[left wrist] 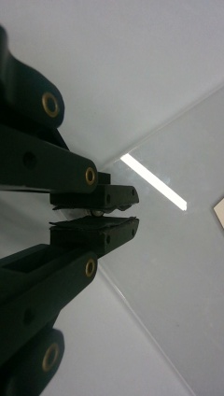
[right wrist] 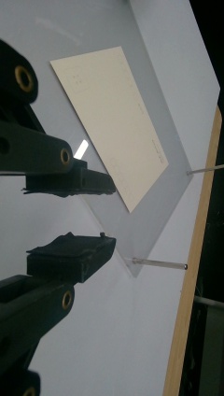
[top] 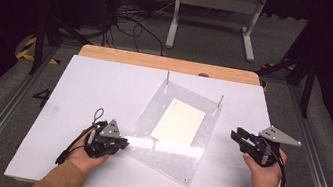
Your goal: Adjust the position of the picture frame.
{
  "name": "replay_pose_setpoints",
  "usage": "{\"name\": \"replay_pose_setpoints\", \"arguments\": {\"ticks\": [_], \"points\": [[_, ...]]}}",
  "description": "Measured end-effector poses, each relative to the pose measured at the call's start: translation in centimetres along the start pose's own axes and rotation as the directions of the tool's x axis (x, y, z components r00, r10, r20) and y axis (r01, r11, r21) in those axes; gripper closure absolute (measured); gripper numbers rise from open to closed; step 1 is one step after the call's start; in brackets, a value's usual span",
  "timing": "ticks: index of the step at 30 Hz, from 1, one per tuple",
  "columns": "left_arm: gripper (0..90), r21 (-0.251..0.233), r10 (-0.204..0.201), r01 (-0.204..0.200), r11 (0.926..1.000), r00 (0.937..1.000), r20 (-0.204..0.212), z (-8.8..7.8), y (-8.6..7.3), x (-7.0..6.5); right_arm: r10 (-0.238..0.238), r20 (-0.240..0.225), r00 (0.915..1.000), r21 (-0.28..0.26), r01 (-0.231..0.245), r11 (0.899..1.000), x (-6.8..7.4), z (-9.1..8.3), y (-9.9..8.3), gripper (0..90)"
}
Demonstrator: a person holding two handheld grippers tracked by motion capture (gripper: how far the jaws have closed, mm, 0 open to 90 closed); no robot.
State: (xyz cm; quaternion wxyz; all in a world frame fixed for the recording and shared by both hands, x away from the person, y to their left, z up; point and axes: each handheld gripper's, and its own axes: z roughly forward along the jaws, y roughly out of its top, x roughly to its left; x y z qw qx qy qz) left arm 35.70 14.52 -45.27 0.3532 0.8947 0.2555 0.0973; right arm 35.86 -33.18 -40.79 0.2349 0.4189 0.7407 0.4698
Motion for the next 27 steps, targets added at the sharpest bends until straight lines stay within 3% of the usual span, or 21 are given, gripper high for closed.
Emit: {"name": "replay_pose_setpoints", "arguments": {"ticks": [4,6,8,10,11,14,19,22,23,27], "points": [[83.8,0.004,0.004,-0.004,1.0000,0.9978,0.066,0.0,0.1,-0.7,0.007,0.000,1.0000,0.003,-0.007,1.000,-0.1,-1.0,-0.3,67.0],[83.8,0.015,0.047,-0.049,0.9987,0.9936,0.103,0.2,0.4,-2.0,0.009,0.003,1.0000,0.016,-0.009,1.000,-0.1,-1.3,-0.6,66.8],[83.8,0.025,0.089,-0.094,0.9953,0.9856,0.144,0.3,0.7,-3.3,0.003,0.005,1.0000,0.027,-0.003,1.000,0.0,-1.4,-0.7,66.8],[83.8,0.033,0.145,-0.153,0.9877,0.9737,0.176,0.6,1.2,-4.7,-0.002,-0.002,1.0000,0.037,0.002,0.999,0.1,-1.5,-0.8,66.8],[83.8,0.035,0.167,-0.178,0.9834,0.9645,0.204,0.7,1.4,-5.4,-0.008,-0.008,0.9999,0.040,0.008,0.999,0.3,-1.5,-0.9,66.7],[83.8,0.038,0.191,-0.206,0.9778,0.9514,0.242,1.0,1.8,-6.8,-0.026,-0.025,0.9993,0.055,0.028,0.998,0.7,-1.4,-1.0,66.4],[83.9,0.034,0.216,-0.238,0.9707,0.9274,0.305,1.2,2.1,-7.9,-0.044,-0.056,0.9974,0.074,0.048,0.996,1.2,-1.5,-1.1,65.8],[83.9,0.040,0.217,-0.241,0.9698,0.9249,0.312,1.3,2.2,-8.1,-0.040,-0.079,0.9960,0.079,0.046,0.996,1.4,-1.6,-1.2,65.6],[84.0,0.049,0.222,-0.251,0.9668,0.9190,0.326,1.2,2.3,-8.3,-0.037,-0.111,0.9932,0.091,0.047,0.995,1.7,-1.6,-1.5,65.4],[84.1,0.058,0.239,-0.273,0.9603,0.9127,0.331,1.1,2.4,-8.7,-0.045,-0.142,0.9889,0.114,0.062,0.992,2.2,-1.8,-1.9,65.3]]}}
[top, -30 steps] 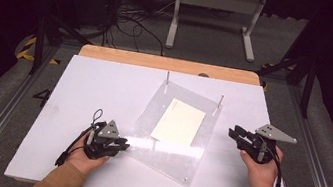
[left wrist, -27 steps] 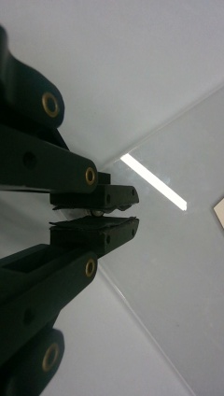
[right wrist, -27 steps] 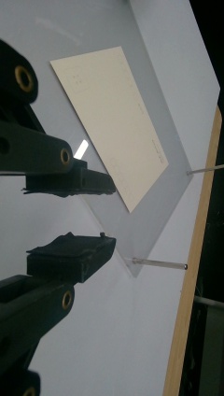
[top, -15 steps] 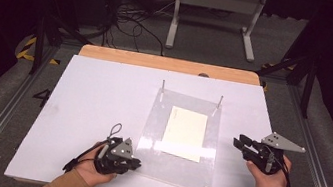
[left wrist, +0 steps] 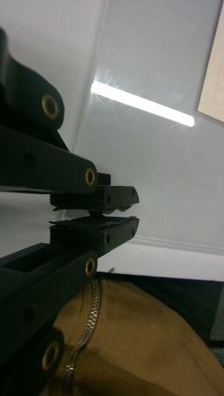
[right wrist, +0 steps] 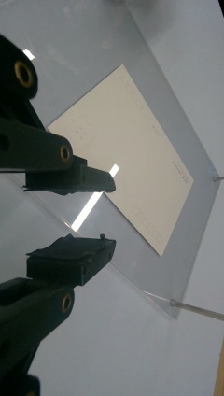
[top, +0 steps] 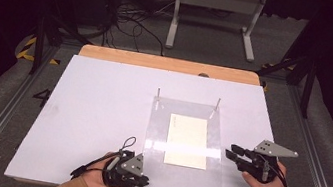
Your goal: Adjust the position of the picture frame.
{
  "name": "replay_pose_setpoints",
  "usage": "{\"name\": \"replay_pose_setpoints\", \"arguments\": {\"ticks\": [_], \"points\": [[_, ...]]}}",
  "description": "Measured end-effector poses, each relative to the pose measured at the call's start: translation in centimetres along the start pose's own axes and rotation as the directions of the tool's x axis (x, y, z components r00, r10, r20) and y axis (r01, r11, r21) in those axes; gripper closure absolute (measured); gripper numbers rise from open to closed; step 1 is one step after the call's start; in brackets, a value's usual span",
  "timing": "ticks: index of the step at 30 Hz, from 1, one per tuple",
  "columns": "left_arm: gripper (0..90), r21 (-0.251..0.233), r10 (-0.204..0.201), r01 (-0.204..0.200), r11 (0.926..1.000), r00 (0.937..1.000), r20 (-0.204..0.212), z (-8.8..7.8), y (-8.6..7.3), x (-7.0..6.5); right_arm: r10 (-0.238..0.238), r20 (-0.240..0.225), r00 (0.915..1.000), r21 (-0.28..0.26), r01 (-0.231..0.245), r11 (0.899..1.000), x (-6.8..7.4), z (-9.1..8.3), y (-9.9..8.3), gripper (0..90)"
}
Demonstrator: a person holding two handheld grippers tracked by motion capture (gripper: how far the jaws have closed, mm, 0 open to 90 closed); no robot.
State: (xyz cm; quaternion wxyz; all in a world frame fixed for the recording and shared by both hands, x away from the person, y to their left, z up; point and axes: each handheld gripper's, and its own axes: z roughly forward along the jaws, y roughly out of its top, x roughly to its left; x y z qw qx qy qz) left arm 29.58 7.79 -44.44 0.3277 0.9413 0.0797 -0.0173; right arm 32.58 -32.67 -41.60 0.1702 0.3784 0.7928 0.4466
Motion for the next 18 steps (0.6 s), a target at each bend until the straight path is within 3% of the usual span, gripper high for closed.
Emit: {"name": "replay_pose_setpoints", "arguments": {"ticks": [10,16,18], "points": [[84.1,0.032,0.040,-0.041,0.9986,0.9989,0.026,-0.14,0.05,-0.97,0.014,-0.022,0.9997,0.000,-0.014,1.000,0.11,-0.47,-0.54,63.7],[83.8,0.040,0.039,-0.041,0.9983,0.9980,0.049,-0.31,-0.06,-0.79,0.011,-0.029,0.9995,-0.001,-0.011,1.000,0.24,-0.36,-0.51,61.3],[82.8,0.030,0.020,-0.022,0.9993,0.9977,0.065,-0.36,-0.24,-0.54,0.006,-0.028,0.9996,-0.010,-0.006,1.000,0.34,-0.36,-0.32,59.2]]}}
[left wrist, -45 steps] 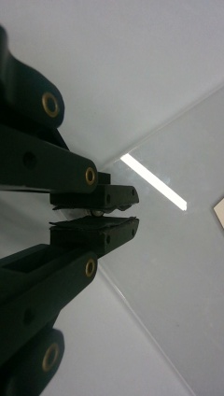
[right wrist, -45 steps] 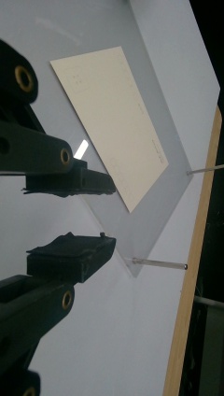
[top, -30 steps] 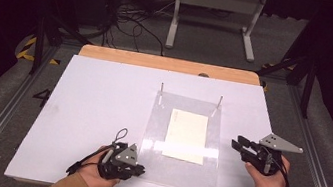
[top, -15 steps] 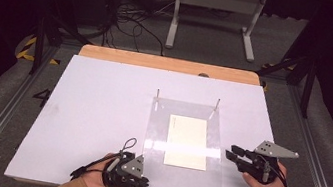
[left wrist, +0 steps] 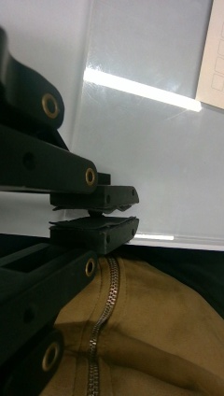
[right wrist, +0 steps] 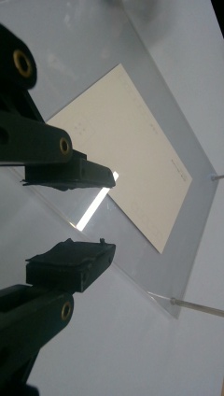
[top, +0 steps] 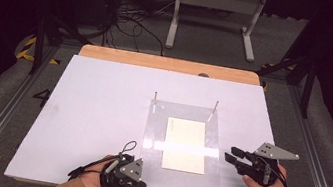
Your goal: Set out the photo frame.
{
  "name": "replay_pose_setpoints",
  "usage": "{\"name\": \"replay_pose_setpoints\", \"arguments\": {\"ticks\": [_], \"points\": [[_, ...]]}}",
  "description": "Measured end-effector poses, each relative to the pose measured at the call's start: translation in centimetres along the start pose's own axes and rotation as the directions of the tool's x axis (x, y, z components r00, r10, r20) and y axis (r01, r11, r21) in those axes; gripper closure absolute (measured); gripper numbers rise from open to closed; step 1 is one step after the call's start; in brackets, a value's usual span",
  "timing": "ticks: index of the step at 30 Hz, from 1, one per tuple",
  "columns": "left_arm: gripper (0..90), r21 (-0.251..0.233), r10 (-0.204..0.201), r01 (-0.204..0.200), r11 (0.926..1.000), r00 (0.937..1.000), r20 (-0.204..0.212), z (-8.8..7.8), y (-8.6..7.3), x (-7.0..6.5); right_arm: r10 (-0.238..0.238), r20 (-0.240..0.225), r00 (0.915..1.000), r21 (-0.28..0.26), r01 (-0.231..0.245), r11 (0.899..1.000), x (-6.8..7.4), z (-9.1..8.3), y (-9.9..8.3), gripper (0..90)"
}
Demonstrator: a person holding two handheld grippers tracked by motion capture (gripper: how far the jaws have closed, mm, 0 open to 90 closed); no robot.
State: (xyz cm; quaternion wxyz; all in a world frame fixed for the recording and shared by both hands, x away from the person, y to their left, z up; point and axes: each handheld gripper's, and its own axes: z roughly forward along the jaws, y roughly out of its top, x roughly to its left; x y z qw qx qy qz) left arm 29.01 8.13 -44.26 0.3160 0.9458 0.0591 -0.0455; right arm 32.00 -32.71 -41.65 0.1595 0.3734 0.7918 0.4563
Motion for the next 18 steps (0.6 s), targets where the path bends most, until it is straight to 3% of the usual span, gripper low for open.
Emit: {"name": "replay_pose_setpoints", "arguments": {"ticks": [1,3,4,5,7,9,10,12,13,14,17,18], "points": [[81.3,-0.026,-0.016,0.017,0.9995,0.9996,0.023,-0.1,-0.1,0.3,-0.003,0.002,1.0000,-0.005,0.003,1.000,0.0,0.0,0.1,58.8],[61.4,-0.099,-0.076,0.080,0.9918,0.9959,0.049,-0.8,-0.2,1.0,0.003,-0.008,1.0000,-0.025,-0.003,1.000,0.1,0.0,0.6,58.7],[60.5,-0.123,-0.094,0.100,0.9874,0.9941,0.055,-1.2,-0.3,1.1,0.011,-0.015,0.9998,-0.042,-0.011,0.999,0.1,0.0,0.9,57.3],[58.9,-0.158,-0.105,0.111,0.9812,0.9934,0.046,-1.5,-0.4,1.3,0.012,-0.026,0.9996,-0.046,-0.013,0.999,0.0,0.1,1.1,56.4],[53.4,-0.207,-0.126,0.121,0.9707,0.9920,-0.009,-2.3,-0.7,1.7,-0.002,-0.029,0.9996,-0.042,0.001,0.999,0.1,0.3,1.6,54.8],[49.4,-0.240,-0.161,0.142,0.9604,0.9849,-0.063,-2.8,-1.1,2.1,-0.022,-0.031,0.9993,-0.040,0.020,0.999,0.2,0.6,1.9,54.6],[47.4,-0.255,-0.190,0.161,0.9535,0.9774,-0.093,-3.0,-1.4,2.4,-0.042,-0.027,0.9988,-0.036,0.041,0.999,0.2,0.7,2.1,55.8],[44.5,-0.301,-0.257,0.208,0.9306,0.9573,-0.133,-3.6,-2.2,3.2,-0.083,0.013,0.9964,-0.023,0.084,0.996,0.1,1.1,2.5,61.0],[43.0,-0.301,-0.257,0.208,0.9306,0.9573,-0.133,-3.6,-2.2,3.2,-0.090,0.018,0.9958,-0.015,0.090,0.996,-0.1,1.4,2.8,63.2],[41.6,-0.330,-0.306,0.241,0.9128,0.9383,-0.161,-4.1,-3.0,4.0,-0.089,0.016,0.9959,-0.006,0.090,0.996,-0.4,1.9,3.2,64.8],[41.3,-0.367,-0.365,0.277,0.8879,0.9099,-0.196,-4.9,-4.4,4.9,-0.123,0.034,0.9918,0.036,0.122,0.992,-1.1,3.2,4.3,65.7],[41.2,-0.373,-0.371,0.276,0.8856,0.9044,-0.211,-5.2,-4.8,5.2,-0.127,0.038,0.9912,0.038,0.126,0.991,-1.3,3.5,4.7,65.6]]}}
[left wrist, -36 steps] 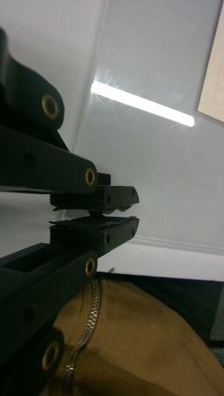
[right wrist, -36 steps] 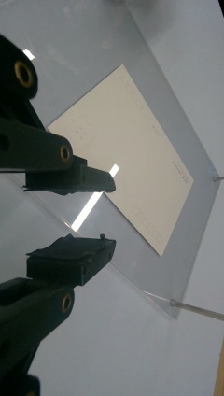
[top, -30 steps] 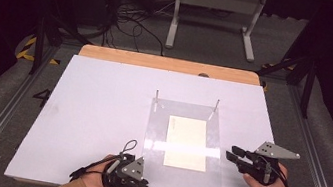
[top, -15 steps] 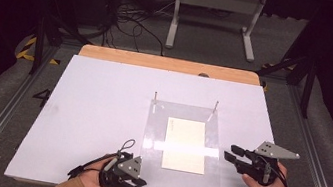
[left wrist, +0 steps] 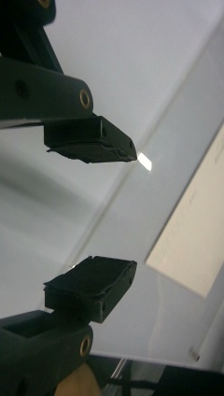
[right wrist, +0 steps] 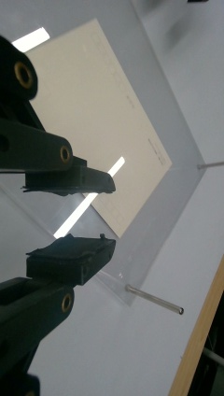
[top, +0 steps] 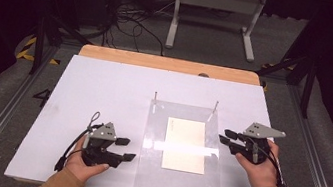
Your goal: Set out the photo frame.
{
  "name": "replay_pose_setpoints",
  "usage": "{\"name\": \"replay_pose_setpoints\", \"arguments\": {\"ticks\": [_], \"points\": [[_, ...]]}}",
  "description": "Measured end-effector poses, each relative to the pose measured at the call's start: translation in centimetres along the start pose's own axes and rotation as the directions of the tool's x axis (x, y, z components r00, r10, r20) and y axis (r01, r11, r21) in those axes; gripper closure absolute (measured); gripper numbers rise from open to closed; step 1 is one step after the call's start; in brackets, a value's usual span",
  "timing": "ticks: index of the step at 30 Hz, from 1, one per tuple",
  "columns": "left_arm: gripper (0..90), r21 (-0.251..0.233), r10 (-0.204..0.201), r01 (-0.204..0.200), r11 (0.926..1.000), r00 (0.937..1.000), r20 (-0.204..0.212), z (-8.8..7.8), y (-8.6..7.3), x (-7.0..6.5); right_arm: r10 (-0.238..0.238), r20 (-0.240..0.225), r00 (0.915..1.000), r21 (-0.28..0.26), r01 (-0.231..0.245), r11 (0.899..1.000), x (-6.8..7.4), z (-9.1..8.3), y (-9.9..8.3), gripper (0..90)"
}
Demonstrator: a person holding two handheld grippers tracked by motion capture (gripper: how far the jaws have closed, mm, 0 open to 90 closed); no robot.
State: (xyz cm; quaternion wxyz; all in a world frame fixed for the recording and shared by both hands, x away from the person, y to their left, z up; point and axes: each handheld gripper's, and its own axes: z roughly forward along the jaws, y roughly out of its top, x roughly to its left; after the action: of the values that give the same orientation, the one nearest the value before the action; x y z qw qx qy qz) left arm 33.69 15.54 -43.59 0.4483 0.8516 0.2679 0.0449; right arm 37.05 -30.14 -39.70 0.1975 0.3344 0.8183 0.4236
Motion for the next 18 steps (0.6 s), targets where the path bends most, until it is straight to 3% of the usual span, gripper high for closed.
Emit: {"name": "replay_pose_setpoints", "arguments": {"ticks": [5,11,18], "points": [[40.9,-0.036,-0.038,0.035,0.9987,0.9959,-0.082,-1.1,-0.8,1.2,0.026,0.012,0.9996,-0.027,-0.025,0.999,-1.5,1.2,1.6,68.3],[39.8,-0.053,-0.075,0.070,0.9962,0.9901,-0.118,-1.5,-1.4,1.8,0.024,0.051,0.9984,-0.031,-0.022,0.999,-2.9,2.6,2.8,73.4],[39.7,-0.057,-0.077,0.070,0.9959,0.9873,-0.139,-1.9,-1.8,1.5,0.036,0.101,0.9943,0.022,-0.038,0.999,-4.2,4.9,3.6,72.4]]}}
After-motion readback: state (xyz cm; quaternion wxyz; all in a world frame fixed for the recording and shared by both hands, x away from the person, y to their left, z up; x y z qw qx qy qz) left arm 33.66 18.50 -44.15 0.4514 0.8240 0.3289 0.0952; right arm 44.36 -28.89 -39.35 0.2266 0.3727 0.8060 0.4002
